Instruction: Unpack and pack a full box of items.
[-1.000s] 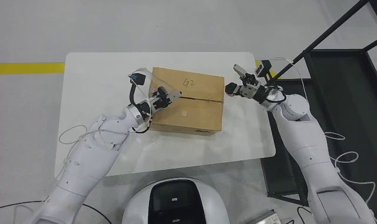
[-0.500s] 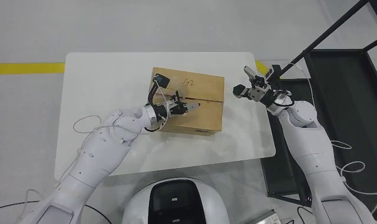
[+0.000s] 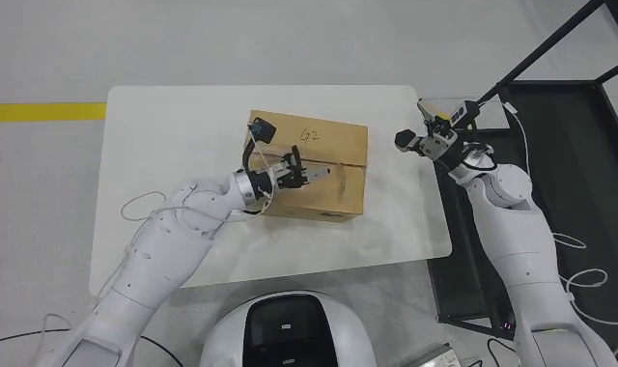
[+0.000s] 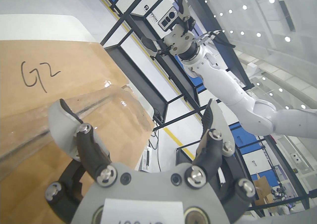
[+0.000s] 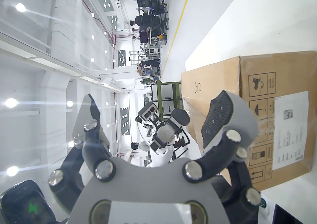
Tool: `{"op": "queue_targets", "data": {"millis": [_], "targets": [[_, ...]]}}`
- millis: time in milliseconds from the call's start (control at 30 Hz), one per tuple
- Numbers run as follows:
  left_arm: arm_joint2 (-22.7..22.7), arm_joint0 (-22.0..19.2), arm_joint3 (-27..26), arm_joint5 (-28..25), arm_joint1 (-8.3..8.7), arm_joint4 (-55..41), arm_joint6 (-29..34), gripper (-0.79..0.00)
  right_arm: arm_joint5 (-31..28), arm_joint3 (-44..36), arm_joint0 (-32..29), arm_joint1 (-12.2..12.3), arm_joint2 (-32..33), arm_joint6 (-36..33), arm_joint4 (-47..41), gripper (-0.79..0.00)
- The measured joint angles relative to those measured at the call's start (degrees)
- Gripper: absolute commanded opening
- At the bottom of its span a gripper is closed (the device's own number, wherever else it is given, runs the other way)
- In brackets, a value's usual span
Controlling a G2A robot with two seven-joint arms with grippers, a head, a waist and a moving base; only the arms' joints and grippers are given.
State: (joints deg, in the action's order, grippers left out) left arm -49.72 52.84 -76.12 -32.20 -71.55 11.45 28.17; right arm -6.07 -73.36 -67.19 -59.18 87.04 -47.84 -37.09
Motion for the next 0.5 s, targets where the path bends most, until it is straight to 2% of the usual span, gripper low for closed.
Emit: {"op": "queue_targets", "data": {"millis": [133, 267, 500], "targets": [[-4.2, 3.2, -3.1, -1.6, 1.2, -3.7, 1.0, 0.0, 0.9, -1.2, 0.1, -0.3, -1.1, -0.8, -1.2, 0.0], [-10.3, 7.7, -7.0, -1.9, 2.96, -5.8, 2.5, 0.0, 1.5, -2.3, 0.9, -0.6, -3.2, -2.2, -1.5, 0.0], [-23.2, 15.9, -13.7, 0.2, 6.17, -7.1, 7.6, 0.0, 0.3, -6.0, 3.4, -1.5, -8.2, -6.4, -0.7, 0.0]]}}
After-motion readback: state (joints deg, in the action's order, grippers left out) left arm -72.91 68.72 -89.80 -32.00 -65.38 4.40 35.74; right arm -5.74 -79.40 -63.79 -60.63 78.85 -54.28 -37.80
